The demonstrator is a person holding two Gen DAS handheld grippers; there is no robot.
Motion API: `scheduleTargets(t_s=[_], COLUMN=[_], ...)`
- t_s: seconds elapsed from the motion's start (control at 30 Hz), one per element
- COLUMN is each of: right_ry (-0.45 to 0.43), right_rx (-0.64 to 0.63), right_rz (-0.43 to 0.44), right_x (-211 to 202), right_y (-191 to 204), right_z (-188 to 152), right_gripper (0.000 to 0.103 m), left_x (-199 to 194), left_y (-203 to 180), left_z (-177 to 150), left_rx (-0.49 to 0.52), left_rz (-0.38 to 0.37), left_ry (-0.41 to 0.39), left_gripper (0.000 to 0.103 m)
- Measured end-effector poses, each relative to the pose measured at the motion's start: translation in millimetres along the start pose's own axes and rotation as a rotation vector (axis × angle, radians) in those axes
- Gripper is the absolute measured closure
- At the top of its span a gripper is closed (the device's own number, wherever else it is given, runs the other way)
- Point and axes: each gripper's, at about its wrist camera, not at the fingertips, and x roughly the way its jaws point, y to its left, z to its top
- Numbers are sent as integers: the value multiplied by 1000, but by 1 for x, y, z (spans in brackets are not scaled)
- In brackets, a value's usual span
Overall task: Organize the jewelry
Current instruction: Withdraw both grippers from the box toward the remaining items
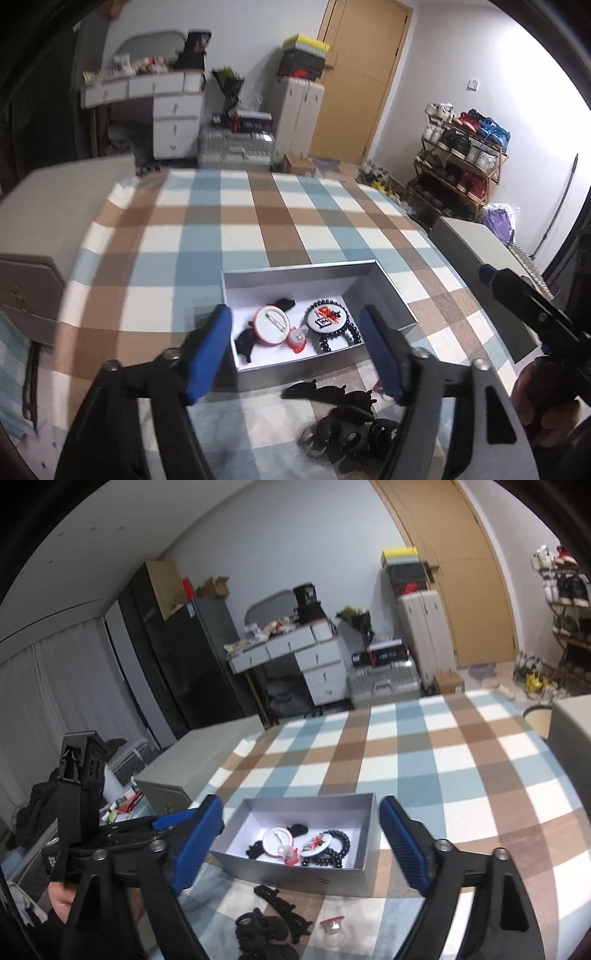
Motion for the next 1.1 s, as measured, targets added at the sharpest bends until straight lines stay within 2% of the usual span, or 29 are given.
scheduleTargets(t_s=[0.03, 0.17, 0.27, 0.3, 0.47, 0.63, 0.7, 0.73, 0.83, 1.1], right_ry=[-13, -37, -35, -35, -27, -4, 9, 17, 50, 155], right_rx=[-5, -18, -17, -17, 12, 15, 16, 16, 26, 30], right_rz=[-7, -25, -28, -31, -55, -81, -91, -98, -122, -139], right_x=[-5, -19, -27, -29, -41, -48, -49, -49, -46, -33], right_y=[2, 9, 11, 11, 9, 7, 5, 4, -2, -15], right_z=[0, -1, -3, -5, -15, -31, -38, -42, -54, -87], right_gripper=[3, 0, 0, 0, 0, 0, 0, 0, 0, 0], left_x=[-5, -16, -24, -27, -34, -41, -42, -42, -41, -19], left_y=[-2, -7, -8, -9, -11, -12, -12, -12, -13, -5], left_z=[0, -4, -9, -11, -22, -33, -39, -42, -51, -85], left_rx=[11, 43, 49, 47, 43, 26, 21, 15, 8, -2], left_rz=[11, 58, 104, 115, 139, 122, 128, 134, 139, 161], left_ry=[-19, -54, -89, -104, -113, -128, -124, -124, -122, -1], left_gripper=[32, 30, 19, 19, 19, 18, 5, 2, 1, 1])
